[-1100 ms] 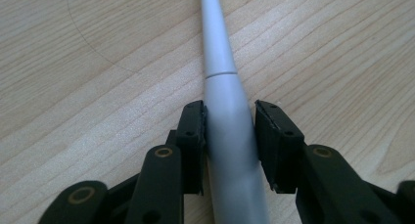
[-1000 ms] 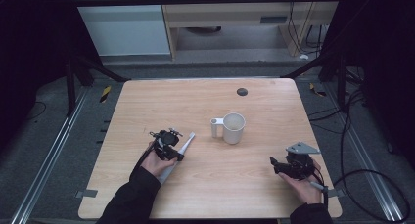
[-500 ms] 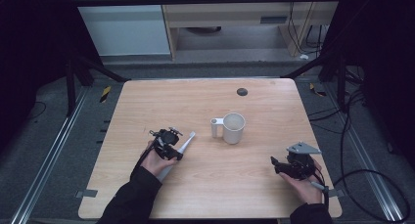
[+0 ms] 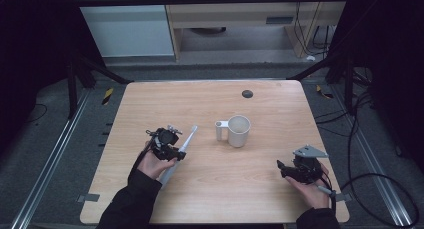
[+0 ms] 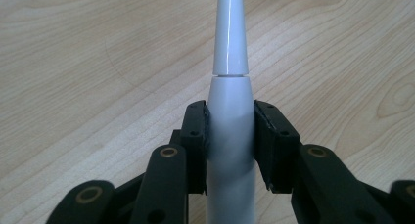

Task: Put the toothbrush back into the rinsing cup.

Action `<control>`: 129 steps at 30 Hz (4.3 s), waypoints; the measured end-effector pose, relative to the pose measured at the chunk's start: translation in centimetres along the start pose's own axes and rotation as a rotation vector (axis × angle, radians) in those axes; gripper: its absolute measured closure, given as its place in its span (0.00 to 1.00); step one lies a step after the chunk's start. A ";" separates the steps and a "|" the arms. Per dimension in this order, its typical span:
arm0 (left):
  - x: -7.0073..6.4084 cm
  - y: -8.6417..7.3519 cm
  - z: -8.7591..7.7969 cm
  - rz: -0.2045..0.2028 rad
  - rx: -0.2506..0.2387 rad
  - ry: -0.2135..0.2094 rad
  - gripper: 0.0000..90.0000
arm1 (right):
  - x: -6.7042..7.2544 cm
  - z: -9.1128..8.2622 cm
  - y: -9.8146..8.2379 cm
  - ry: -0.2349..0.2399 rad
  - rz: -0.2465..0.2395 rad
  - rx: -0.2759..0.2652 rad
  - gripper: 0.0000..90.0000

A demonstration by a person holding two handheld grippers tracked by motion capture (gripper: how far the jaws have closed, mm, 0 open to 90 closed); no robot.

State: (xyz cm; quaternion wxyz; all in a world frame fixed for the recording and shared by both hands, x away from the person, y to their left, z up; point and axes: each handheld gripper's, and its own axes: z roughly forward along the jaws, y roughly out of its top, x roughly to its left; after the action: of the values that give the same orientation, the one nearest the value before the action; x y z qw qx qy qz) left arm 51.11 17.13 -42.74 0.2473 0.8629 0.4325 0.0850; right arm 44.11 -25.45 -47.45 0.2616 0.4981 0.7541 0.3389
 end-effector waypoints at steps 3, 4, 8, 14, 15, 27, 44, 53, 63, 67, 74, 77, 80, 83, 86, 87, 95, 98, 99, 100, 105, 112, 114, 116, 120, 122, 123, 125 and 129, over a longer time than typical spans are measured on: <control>0.0 0.1 -0.8 0.000 -0.031 0.002 0.75 | 0.0 0.0 0.0 0.000 -0.001 0.001 0.30; 0.0 0.1 -1.0 0.001 -0.043 0.002 0.75 | 0.0 0.0 0.0 0.000 -0.002 0.001 0.30; 0.0 0.2 -2.3 -0.004 -0.107 0.009 0.75 | 0.0 0.0 0.0 0.000 0.000 -0.002 0.30; 0.0 0.2 -4.2 -0.005 -0.227 0.034 0.75 | 0.0 0.0 0.0 -0.004 -0.002 -0.005 0.30; 0.0 0.2 -4.5 -0.007 -0.249 0.040 0.75 | 0.0 0.0 0.0 -0.005 -0.007 -0.008 0.30; -0.3 0.9 -6.2 -0.003 -0.470 0.097 0.75 | 0.0 0.1 -0.1 -0.012 -0.005 -0.017 0.28; -1.3 4.5 -6.4 -0.004 -0.658 0.064 0.75 | 0.0 0.2 -0.3 -0.018 -0.007 -0.016 0.27; -2.2 6.5 -6.3 -0.001 -0.743 0.028 0.75 | 0.1 0.4 -0.4 -0.015 -0.004 -0.006 0.25; -3.6 8.5 -6.2 0.017 -0.817 0.004 0.75 | 0.0 0.6 -0.6 -0.014 -0.001 -0.008 0.24; -4.2 9.5 -5.9 0.020 -0.833 -0.007 0.75 | 0.1 0.7 -0.6 -0.008 -0.004 -0.008 0.23; -5.5 11.0 -5.1 0.026 -0.858 -0.028 0.75 | 0.1 0.7 -0.7 -0.014 -0.008 -0.015 0.23; -6.0 11.5 -4.5 0.029 -0.869 -0.027 0.75 | 0.1 0.8 -0.7 -0.010 -0.008 -0.018 0.23; -6.4 11.9 -4.0 0.025 -0.878 -0.028 0.75 | 0.1 0.8 -0.6 -0.006 -0.010 -0.024 0.23; -6.6 12.3 -3.4 0.017 -0.882 -0.031 0.75 | 0.1 0.8 -0.6 -0.006 -0.006 -0.025 0.22; -6.9 12.8 -2.9 0.015 -0.883 -0.032 0.75 | 0.1 0.8 -0.6 -0.008 -0.005 -0.026 0.22; -7.0 12.9 -2.8 0.016 -0.884 -0.031 0.75 | 0.1 0.8 -0.7 -0.011 -0.008 -0.026 0.22; -8.0 14.1 -1.9 0.025 -0.884 -0.043 0.75 | 0.0 0.8 -0.7 -0.019 -0.010 -0.026 0.21; -8.2 14.4 -1.6 0.028 -0.885 -0.047 0.75 | 0.0 0.8 -0.7 -0.020 -0.011 -0.027 0.21; -8.3 14.5 -1.5 0.027 -0.884 -0.048 0.75 | 0.0 0.8 -0.7 -0.020 -0.010 -0.026 0.21; -8.4 14.6 -1.3 0.027 -0.882 -0.051 0.75 | 0.0 0.8 -0.7 -0.019 -0.012 -0.026 0.21; -8.7 14.9 -0.3 0.030 -0.863 -0.056 0.75 | 0.1 0.9 -0.7 -0.022 -0.013 -0.023 0.21; -9.0 15.4 0.9 0.036 -0.847 -0.065 0.75 | 0.1 0.9 -0.8 -0.026 -0.020 -0.025 0.21; -9.1 15.5 1.2 0.038 -0.842 -0.064 0.75 | 0.1 0.9 -0.8 -0.026 -0.017 -0.025 0.21; -9.1 15.5 1.6 0.039 -0.835 -0.062 0.75 | 0.1 0.9 -0.8 -0.026 -0.019 -0.026 0.21; -9.1 15.6 2.3 0.040 -0.817 -0.060 0.75 | 0.1 1.0 -0.8 -0.027 -0.022 -0.023 0.21; -9.2 15.6 2.6 0.044 -0.809 -0.062 0.75 | 0.0 1.0 -0.8 -0.027 -0.023 -0.023 0.21; -9.3 15.6 2.8 0.045 -0.806 -0.064 0.75 | 0.1 1.0 -0.8 -0.025 -0.022 -0.021 0.21; -9.4 15.7 3.1 0.047 -0.799 -0.068 0.75 | 0.1 1.0 -0.8 -0.024 -0.021 -0.019 0.21; -9.5 15.6 3.9 0.052 -0.780 -0.064 0.75 | 0.1 1.0 -0.8 -0.022 -0.020 -0.017 0.21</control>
State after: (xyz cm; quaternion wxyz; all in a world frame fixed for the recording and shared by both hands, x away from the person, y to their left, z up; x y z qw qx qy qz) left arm 57.68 0.39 -37.61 0.5678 0.7169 0.3379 0.2224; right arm 44.34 -25.39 -48.74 0.2775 0.4920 0.7532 0.3370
